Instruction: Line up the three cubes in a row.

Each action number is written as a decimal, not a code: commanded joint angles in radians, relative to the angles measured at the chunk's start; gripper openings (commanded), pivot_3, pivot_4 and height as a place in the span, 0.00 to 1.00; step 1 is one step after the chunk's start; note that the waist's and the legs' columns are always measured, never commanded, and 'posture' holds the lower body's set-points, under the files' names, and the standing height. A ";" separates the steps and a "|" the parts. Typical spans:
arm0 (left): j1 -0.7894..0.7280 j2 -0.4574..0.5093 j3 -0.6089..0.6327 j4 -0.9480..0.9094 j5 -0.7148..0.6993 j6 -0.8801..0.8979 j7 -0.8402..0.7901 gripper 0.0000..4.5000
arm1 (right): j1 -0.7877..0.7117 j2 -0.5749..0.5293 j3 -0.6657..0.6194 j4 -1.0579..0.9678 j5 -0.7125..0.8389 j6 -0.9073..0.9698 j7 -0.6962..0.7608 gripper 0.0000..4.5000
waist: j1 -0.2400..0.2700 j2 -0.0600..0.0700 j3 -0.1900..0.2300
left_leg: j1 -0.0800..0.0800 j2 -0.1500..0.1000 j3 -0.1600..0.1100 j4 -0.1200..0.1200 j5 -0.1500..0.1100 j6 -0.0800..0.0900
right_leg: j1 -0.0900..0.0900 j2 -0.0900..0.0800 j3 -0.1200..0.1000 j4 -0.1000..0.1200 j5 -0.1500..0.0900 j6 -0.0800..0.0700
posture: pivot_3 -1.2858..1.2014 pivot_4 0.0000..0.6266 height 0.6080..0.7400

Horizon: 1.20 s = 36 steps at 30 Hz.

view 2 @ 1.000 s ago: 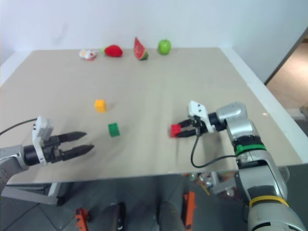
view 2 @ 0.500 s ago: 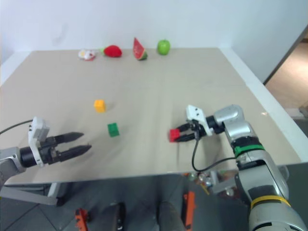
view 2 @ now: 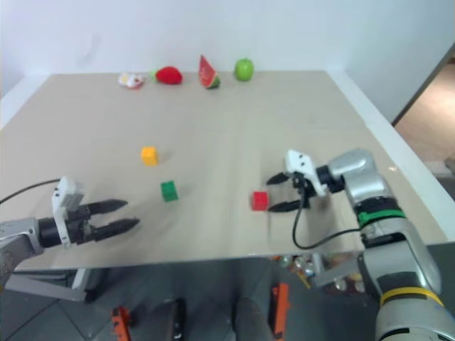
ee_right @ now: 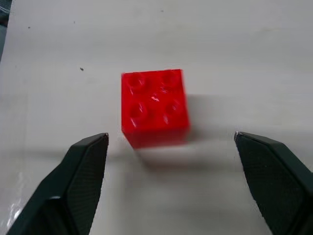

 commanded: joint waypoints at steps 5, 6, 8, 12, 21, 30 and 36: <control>-0.182 -0.023 -0.128 0.186 0.147 -0.130 -0.066 0.97 | -0.065 -0.181 -0.112 -0.257 0.242 0.171 0.066 0.96 | -0.004 0.000 0.000 | 0.000 0.000 0.002 0.000 0.000 0.000 | -0.001 0.000 0.001 0.000 0.000 0.000 | 0.52 0.24 1.00; -0.204 -0.035 -0.149 0.207 0.161 -0.143 -0.074 0.97 | -0.058 -0.177 -0.146 -0.301 0.273 0.221 0.063 0.96 | -0.005 0.001 0.000 | 0.001 0.001 0.002 0.000 0.000 0.000 | -0.001 0.000 0.001 0.000 0.000 0.000 | 0.52 0.24 1.00; -0.240 -0.058 -0.187 0.240 0.184 -0.165 -0.097 0.97 | -0.018 -0.162 -0.198 -0.404 0.332 0.310 0.027 0.96 | -0.005 0.001 0.000 | 0.001 0.001 0.003 0.000 0.000 0.000 | -0.001 0.000 0.002 0.000 0.000 0.000 | 0.52 0.24 1.00; -0.331 -0.092 -0.258 0.311 0.222 -0.185 -0.154 0.97 | 0.139 -0.135 -0.258 -0.655 0.381 0.402 -0.069 0.96 | 0.000 -0.002 -0.002 | 0.000 0.002 0.002 0.000 0.000 0.000 | -0.001 0.002 0.002 0.001 -0.001 0.000 | 0.52 0.24 1.00; -0.531 -0.159 -0.311 0.581 0.323 -0.296 -0.234 0.97 | 0.359 -0.083 -0.365 -0.937 0.461 0.561 -0.237 0.96 | 0.006 -0.001 -0.001 | -0.002 0.002 0.002 0.004 0.000 0.000 | -0.001 0.003 0.003 0.002 0.001 0.002 | 0.52 0.24 1.00; -0.573 -0.237 -0.329 0.637 0.354 -0.334 -0.271 0.91 | 0.472 -0.053 -0.400 -0.994 0.449 0.586 -0.320 0.97 | 0.001 -0.001 -0.001 | -0.002 0.002 0.002 0.006 0.000 0.000 | 0.000 0.003 0.004 0.002 0.002 0.003 | 0.52 0.24 1.00; -0.574 -0.229 -0.333 0.627 0.350 -0.321 -0.317 0.47 | 0.473 -0.049 -0.410 -0.963 0.441 0.577 -0.330 0.97 | -0.001 -0.001 -0.001 | -0.002 0.002 0.002 0.006 0.000 0.001 | 0.000 0.003 0.004 0.002 0.003 0.003 | 0.52 0.24 1.00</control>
